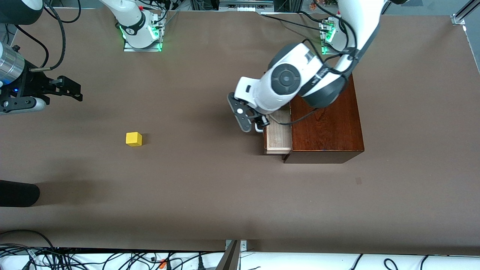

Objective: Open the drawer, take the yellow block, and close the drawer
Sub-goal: 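Move the left gripper to the open drawer's front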

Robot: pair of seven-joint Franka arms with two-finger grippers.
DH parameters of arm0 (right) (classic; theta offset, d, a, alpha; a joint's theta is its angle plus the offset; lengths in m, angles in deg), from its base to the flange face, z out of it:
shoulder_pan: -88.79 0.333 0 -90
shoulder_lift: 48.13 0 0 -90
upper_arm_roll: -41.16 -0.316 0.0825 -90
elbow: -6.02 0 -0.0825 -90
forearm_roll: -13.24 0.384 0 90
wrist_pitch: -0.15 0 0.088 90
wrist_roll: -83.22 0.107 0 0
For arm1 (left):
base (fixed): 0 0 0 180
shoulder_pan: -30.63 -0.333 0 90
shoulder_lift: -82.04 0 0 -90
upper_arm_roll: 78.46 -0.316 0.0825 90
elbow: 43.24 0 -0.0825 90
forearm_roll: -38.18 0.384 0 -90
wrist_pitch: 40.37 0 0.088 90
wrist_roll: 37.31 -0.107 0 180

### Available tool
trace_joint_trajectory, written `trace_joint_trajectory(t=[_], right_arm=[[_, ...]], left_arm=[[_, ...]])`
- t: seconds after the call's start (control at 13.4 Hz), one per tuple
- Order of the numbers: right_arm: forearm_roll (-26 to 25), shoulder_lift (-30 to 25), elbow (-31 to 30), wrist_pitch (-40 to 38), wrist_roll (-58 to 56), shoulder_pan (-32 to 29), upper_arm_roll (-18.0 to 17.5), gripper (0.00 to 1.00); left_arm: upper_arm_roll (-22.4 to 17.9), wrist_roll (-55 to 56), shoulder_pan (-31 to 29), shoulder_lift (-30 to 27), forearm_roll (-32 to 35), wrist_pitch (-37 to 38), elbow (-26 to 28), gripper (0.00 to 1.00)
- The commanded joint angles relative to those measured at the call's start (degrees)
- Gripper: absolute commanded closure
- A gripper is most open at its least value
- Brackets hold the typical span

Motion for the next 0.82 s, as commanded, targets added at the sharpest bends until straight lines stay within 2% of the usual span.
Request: trace_joint_trajectory(t=[0.0, 0.22, 0.75], right_arm=[[0.8, 0.3, 1.1, -1.2, 0.6, -0.6, -0.4, 0.0], [0.8, 0.3, 1.1, -1.2, 0.6, -0.6, -0.4, 0.0], [0.8, 0.3, 1.0, -1.3, 0.6, -0.6, 0.4, 0.0]], left_arm=[[-0.2, -2.4, 5.1, 0.6, 10.5, 0.7, -0.9, 1.0], [-0.2, -8.6, 8.6, 3.5, 18.0, -1.0, -0.4, 1.0], [-1.2, -16.9, 4.1, 5.0, 18.6, 0.5, 3.1, 1.0]])
